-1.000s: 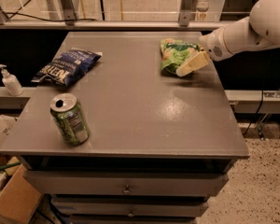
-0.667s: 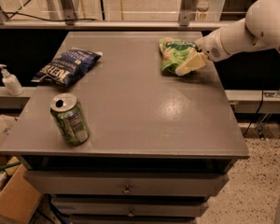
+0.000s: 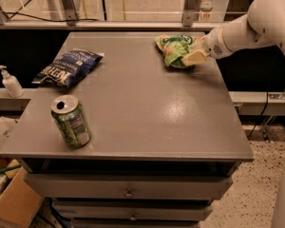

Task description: Move green rice chip bag near blue chip bag

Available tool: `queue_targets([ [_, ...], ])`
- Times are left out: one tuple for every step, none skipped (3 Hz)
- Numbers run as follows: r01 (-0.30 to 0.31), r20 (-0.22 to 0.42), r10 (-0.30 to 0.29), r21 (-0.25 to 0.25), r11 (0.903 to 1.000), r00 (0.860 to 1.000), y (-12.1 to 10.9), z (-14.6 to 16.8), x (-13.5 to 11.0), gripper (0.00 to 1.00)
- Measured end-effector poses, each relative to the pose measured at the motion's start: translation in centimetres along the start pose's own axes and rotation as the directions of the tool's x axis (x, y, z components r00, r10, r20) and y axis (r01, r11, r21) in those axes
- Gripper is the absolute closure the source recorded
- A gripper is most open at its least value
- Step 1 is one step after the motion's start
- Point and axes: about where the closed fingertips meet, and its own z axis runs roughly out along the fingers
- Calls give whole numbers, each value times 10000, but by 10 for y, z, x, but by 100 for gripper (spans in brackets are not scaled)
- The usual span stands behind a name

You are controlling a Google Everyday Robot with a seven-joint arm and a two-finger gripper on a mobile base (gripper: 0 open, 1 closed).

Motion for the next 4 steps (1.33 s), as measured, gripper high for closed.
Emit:
queue_targets([
  [244, 229, -241, -147, 9996, 9994, 6, -5, -16, 100],
  [1050, 1100, -973, -666, 9922, 9892, 32, -24, -71, 100],
  [1897, 2116, -1657, -984, 9769, 9632, 56, -46, -121, 100],
  [2591, 2305, -2278, -1158, 9589, 9460, 79, -47, -149, 100],
])
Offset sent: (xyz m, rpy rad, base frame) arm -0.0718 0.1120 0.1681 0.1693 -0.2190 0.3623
